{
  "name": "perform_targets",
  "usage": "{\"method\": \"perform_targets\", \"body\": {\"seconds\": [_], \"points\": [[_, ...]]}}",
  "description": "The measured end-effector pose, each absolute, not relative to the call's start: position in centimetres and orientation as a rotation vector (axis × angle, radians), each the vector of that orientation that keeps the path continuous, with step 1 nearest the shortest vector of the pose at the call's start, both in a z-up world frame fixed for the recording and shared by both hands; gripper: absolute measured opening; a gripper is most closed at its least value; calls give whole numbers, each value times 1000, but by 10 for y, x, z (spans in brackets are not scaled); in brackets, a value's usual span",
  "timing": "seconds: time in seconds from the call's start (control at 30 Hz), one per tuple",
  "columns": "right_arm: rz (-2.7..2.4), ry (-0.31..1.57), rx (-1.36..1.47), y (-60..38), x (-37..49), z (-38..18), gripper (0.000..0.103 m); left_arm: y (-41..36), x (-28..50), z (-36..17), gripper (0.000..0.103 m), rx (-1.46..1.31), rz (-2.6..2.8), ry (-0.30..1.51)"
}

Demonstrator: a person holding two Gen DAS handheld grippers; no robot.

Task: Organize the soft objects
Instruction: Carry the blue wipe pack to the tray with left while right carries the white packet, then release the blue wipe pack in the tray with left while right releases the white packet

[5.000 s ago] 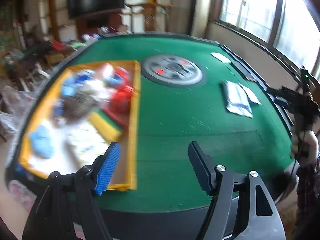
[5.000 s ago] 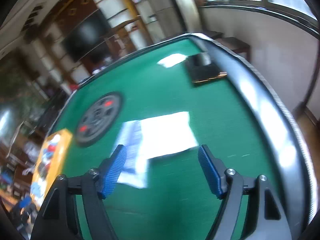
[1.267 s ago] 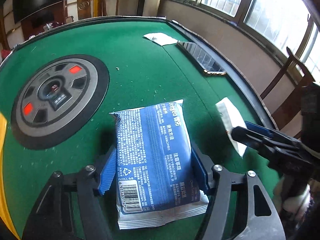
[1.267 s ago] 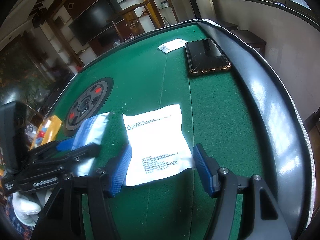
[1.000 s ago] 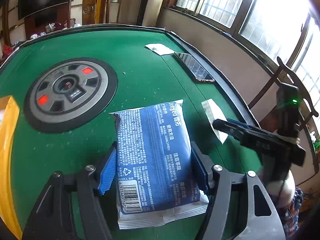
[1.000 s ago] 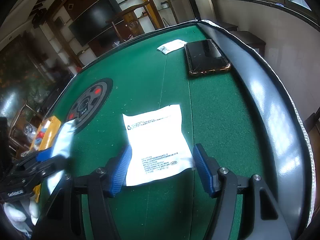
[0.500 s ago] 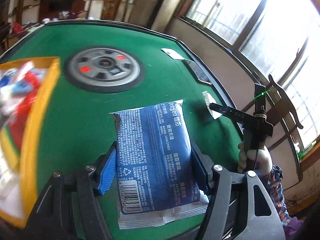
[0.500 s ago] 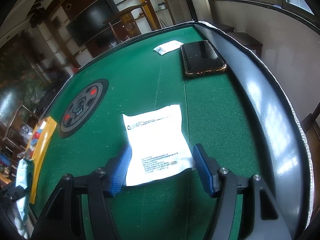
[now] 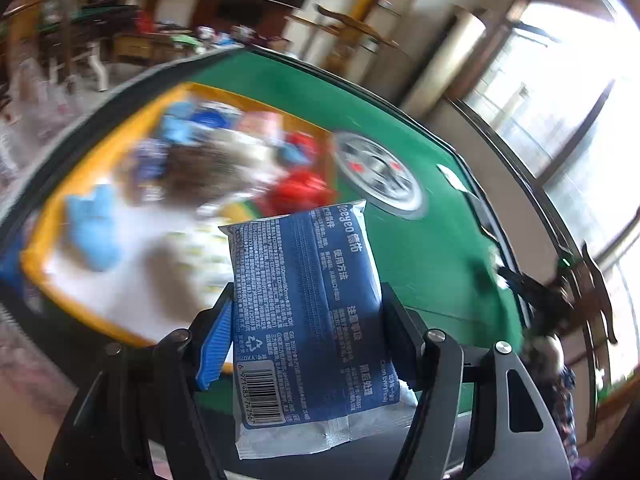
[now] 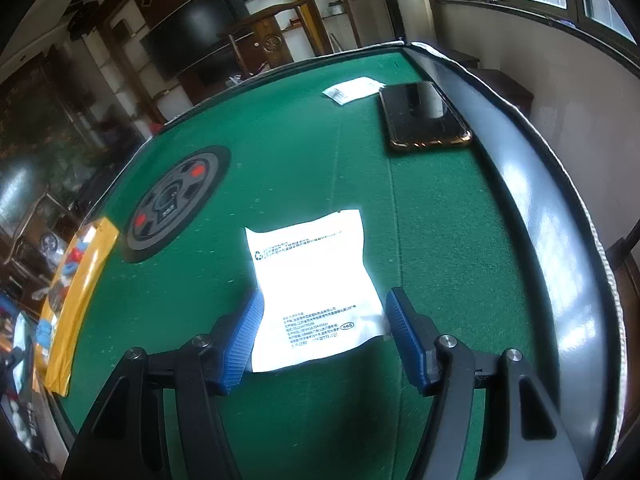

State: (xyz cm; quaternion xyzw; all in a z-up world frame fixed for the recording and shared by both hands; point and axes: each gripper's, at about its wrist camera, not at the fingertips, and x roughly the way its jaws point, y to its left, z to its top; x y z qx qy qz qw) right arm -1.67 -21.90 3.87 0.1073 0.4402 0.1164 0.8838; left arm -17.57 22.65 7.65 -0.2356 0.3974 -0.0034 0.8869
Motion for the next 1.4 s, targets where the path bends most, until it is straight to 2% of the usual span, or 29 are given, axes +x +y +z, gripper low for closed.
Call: {"method": "perform_targets", "body": {"seconds": [0.37,0.77,1.03,1.13,1.4], "points": [[470,868,112,-121,-55,90,59,296,-162,47,66,-548,174,853],[797,951,-14,53,-84,76,59,311,-118,27,67,-575,213,947],[901,985,-151,144,-105,56,59,319,-160,58,68,-634,170,783],[906,968,-218,170,-114,49,61,325,-177,72,72,-625,197,708],[880,966,-356,216,-129,32,61,335,-189,70,72,-641,210,678]]}}
